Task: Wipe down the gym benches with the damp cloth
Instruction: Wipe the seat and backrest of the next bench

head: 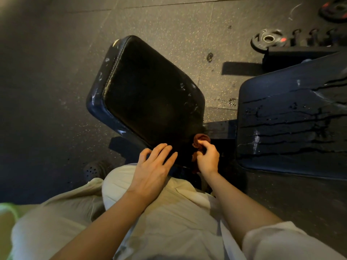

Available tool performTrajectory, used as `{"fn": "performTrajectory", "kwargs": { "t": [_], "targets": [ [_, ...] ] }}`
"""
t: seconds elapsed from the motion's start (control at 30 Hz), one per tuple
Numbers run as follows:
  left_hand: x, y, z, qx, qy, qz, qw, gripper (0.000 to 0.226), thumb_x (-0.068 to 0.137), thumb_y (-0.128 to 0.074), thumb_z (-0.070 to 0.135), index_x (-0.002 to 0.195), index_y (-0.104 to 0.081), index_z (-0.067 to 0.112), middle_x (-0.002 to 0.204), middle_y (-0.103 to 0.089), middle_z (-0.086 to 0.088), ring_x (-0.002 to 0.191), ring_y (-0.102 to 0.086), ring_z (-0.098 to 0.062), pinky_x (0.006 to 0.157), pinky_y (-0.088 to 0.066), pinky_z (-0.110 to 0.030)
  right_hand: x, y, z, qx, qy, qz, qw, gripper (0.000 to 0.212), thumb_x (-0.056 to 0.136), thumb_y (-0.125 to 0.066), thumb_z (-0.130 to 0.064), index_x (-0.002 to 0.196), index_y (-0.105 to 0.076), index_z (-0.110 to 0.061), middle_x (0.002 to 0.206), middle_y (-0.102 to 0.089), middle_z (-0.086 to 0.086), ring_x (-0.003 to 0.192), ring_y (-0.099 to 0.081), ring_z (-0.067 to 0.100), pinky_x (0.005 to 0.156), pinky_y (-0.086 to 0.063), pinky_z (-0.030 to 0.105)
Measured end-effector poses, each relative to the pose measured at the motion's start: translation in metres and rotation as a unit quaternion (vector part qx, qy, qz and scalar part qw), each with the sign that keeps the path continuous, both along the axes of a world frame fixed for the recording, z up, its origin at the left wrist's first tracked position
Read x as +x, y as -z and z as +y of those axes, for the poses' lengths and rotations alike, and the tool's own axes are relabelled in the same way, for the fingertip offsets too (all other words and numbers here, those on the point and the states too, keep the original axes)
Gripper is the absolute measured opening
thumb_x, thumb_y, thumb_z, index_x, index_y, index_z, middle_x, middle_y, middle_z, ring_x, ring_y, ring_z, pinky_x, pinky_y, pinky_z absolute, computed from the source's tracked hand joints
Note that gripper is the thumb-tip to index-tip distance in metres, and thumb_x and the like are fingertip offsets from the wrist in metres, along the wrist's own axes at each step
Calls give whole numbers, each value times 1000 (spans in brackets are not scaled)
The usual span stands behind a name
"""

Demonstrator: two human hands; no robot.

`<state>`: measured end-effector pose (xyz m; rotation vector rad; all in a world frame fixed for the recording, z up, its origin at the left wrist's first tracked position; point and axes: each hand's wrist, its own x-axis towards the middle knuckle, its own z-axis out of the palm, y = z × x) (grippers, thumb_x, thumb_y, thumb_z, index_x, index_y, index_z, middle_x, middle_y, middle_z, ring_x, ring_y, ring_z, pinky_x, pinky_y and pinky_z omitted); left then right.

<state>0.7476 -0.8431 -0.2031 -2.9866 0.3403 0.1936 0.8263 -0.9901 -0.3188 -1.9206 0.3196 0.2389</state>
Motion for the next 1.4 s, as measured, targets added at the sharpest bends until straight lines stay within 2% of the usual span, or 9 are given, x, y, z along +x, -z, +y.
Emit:
{"fn": "performTrajectory", "kwargs": {
  "t": [0.1, 0.23, 0.47, 0.6, 0.7, 0.9, 1.1, 1.3, 1.4],
  "targets": [
    [1, 0, 2, -4, 0, 3, 1000, 73, 56, -87, 21, 124, -63, 13, 132, -58, -11, 127, -38, -25, 95, -28, -41, 7, -26, 15, 29, 11, -83, 996, 43, 84, -59, 7, 123, -64, -12, 123, -58, 5, 119, -54, 17, 103, -40, 24],
    [5, -7, 2, -33, -35, -7, 999, 75, 57, -87, 22, 127, -61, 13, 136, -56, -8, 130, -38, -22, 99, -43, -39, 12, -47, 34, 6, -121, -260, 958, 43, 85, -63, -2, 124, -64, -20, 130, -52, 0, 122, -41, 7, 108, -25, 11],
    [27, -22, -5, -9, 3, -30, 999, 72, 54, -87, 20, 122, -64, 11, 134, -57, -11, 129, -37, -25, 102, -26, -37, 51, -16, 17, 23, 34, -33, 999, 36, 83, -60, 9, 116, -67, -4, 123, -63, 11, 121, -55, 24, 99, -30, 13],
    [47, -40, -16, 32, -28, -25, 999, 63, 68, -79, 25, 127, -59, 13, 139, -52, -10, 134, -39, -26, 109, -29, -39, 54, -55, 44, 43, -38, -191, 980, 38, 80, -63, 8, 112, -71, -10, 122, -63, 8, 119, -54, 17, 106, -34, 22],
    [59, -42, -17, 85, -21, -16, 996, 67, 89, -62, 26, 147, -31, 14, 158, -23, -9, 147, -12, -26, 117, -10, -42, 64, -56, 46, 19, -110, -269, 957, 45, 82, -60, 6, 118, -68, -20, 126, -58, 0, 124, -41, 13, 111, -27, 22],
    [68, -47, -9, 99, -4, 21, 995, 68, 94, -55, 26, 151, -19, 12, 161, -6, -10, 148, 2, -27, 118, -1, -44, 98, -20, 18, 45, 1, -10, 999, 43, 88, -54, 8, 128, -59, -6, 135, -55, 9, 132, -46, 23, 114, -30, 29],
    [80, -50, -7, 94, -4, 22, 995, 66, 95, -52, 31, 151, -21, 14, 161, -6, -9, 148, 2, -27, 118, 0, -44, 89, -56, 49, 38, -103, -215, 971, 45, 87, -54, 8, 128, -61, -11, 132, -46, -10, 129, -37, 3, 110, -22, 10],
    [87, -53, -5, 84, 2, 11, 996, 64, 97, -48, 36, 151, -22, 14, 161, -10, -8, 148, -2, -27, 118, -1, -44, 116, -22, 22, 17, -45, -8, 999, 49, 90, -47, 8, 135, -54, -10, 145, -47, 9, 138, -38, 20, 111, -24, 19],
    [91, -53, -5, 85, -6, -6, 996, 64, 98, -46, 36, 151, -19, 14, 161, -10, -8, 148, -3, -26, 118, -1, -43, 122, -46, 38, -8, -62, -77, 995, 48, 90, -50, 4, 135, -54, -11, 141, -51, 10, 135, -41, 24, 116, -26, 32]
  ]
}}
